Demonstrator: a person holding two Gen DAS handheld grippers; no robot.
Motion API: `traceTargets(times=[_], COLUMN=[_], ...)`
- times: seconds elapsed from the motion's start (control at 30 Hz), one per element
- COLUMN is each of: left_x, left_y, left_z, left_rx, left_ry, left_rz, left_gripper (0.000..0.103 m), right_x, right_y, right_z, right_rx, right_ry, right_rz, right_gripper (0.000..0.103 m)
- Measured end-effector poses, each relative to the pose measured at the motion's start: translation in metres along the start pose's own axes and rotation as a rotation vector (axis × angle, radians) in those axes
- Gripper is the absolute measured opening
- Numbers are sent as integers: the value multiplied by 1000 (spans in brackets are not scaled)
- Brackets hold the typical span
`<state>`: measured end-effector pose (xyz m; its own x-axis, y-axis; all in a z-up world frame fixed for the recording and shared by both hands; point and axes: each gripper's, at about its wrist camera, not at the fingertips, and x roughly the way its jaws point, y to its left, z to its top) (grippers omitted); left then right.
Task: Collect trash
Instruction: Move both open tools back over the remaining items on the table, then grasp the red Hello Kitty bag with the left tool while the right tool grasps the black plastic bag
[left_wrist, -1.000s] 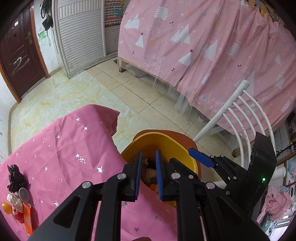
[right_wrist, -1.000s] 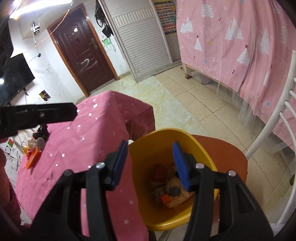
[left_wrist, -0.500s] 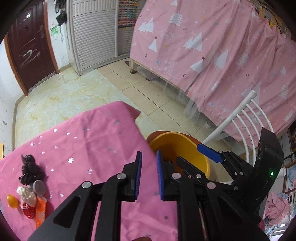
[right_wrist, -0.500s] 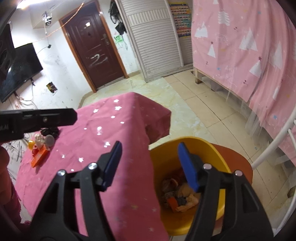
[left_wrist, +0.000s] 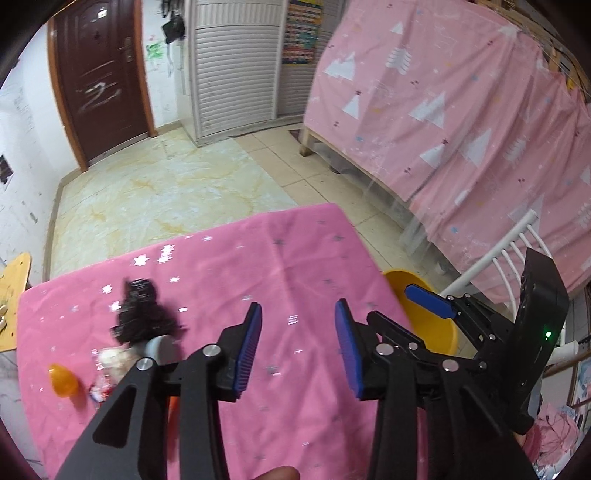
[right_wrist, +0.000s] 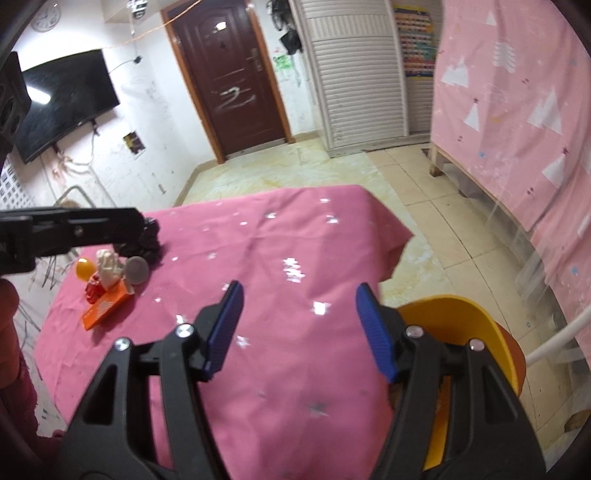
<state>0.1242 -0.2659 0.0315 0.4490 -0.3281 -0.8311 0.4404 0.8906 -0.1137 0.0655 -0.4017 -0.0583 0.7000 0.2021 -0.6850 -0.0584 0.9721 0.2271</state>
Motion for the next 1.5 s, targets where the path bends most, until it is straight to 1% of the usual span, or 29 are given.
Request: traceTargets(times=[0.1, 0.23, 0.43, 0.63, 0.8, 0.83, 0.9, 1.13, 1.3, 1.5], left_x=[-7, -18, -32, -37, -31, -30, -26, -8, 3, 12], left_y=[20, 44, 76, 111, 139, 143, 149, 165, 178, 191], left_z=[-5, -12, -26, -42, -53, -55, -59, -73, -81, -85], left_rx=[-16, -31, -41, -65, -95, -97, -99, -98, -109, -102], left_ry=[-6, -13, -14, -8, 18, 24, 35, 71, 84, 89], left_rz=[20, 32, 49, 61, 51, 46, 37, 28, 32, 14], left_gripper=[39, 40, 41, 42, 42, 42, 42, 42, 42, 42], right_x=[7, 14, 22, 31, 40, 41, 43, 53, 60, 70], right_y=[16, 34, 60, 82, 100, 103, 110, 132, 143, 157], right_z=[5, 8, 16, 24, 28, 29, 31, 37, 40, 46], right_rx=[-29, -62, -101, -124, -148, -151, -162, -190, -204, -219], right_ry=[12, 26, 37, 43, 56, 57, 57, 70, 81, 89], right_rz=[11, 16, 25, 26, 31, 31, 33, 28, 22, 15], right_gripper=[61, 61, 61, 62, 63, 67, 70, 70, 70, 70])
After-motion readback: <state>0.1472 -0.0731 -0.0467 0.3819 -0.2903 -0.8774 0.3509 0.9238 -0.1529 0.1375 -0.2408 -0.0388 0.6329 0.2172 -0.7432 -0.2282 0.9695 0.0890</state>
